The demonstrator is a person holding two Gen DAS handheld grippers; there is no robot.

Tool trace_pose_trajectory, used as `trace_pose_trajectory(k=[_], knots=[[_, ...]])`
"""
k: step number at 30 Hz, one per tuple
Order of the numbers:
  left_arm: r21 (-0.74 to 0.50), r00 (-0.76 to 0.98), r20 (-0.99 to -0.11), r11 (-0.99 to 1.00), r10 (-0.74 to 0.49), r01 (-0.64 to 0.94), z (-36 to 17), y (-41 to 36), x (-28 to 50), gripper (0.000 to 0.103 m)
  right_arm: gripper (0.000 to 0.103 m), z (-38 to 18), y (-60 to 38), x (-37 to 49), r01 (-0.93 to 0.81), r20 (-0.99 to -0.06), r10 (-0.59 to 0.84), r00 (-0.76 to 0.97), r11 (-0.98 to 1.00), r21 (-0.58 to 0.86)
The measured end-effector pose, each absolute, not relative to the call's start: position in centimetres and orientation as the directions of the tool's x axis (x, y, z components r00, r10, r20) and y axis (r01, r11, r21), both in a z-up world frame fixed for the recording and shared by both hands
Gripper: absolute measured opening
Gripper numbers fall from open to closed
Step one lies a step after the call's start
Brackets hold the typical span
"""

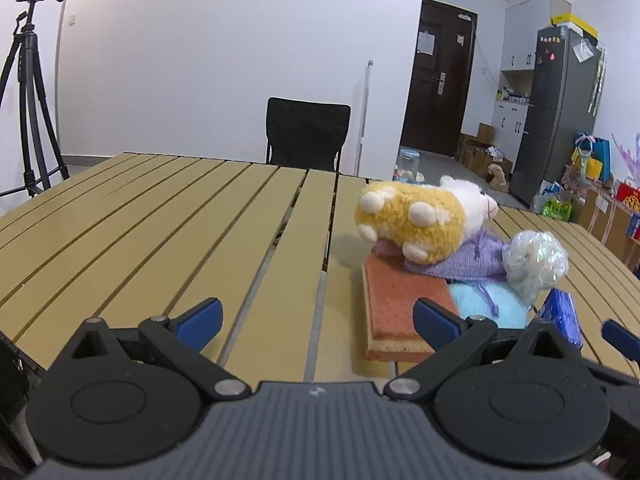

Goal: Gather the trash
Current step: 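Grasp the blue tissue box with the right tool, then grasp the white foam wedge with the left tool while the right tool holds the tissue box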

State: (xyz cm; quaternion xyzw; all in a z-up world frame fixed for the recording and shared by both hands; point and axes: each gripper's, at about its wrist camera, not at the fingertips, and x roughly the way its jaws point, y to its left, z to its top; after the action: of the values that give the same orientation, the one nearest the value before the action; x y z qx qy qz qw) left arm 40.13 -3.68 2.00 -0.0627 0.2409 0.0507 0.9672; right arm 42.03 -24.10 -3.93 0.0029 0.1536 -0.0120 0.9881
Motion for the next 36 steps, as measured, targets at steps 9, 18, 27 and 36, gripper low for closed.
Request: trace_pose_trajectory(k=[9,18,27,36], knots=[[-0.122,0.871,-0.49,0.985,0.048,-0.124,1.3,-2.9,40.8,0.103,0.035,-5.1,-23.9,42.8,-0.01,-0.348,0.019,0.937,1.0,0.028],[-0.131,0.857,-0.515,0.985,0.027,-0.11,0.8,-3.5,41.8,0.103,0.023,-5.2,-24.7,42.9,0.023,-0.369,0.009,0.929,0.996,0.082],[-0.137,0.871,-0.49,0.99,-0.035,-0.037,1.0,-5.7,41.4,0.103,0.022,-4.8,-26.9,42.2,0.067,-0.379,-0.002,0.925,0.985,0.157],[-0.115,0.877,-0.469,0.992,-0.101,0.053,0.7,-8.5,40.9,0.103,0.022,-4.1,-29.5,40.3,0.084,-0.376,-0.009,0.927,0.979,0.185]])
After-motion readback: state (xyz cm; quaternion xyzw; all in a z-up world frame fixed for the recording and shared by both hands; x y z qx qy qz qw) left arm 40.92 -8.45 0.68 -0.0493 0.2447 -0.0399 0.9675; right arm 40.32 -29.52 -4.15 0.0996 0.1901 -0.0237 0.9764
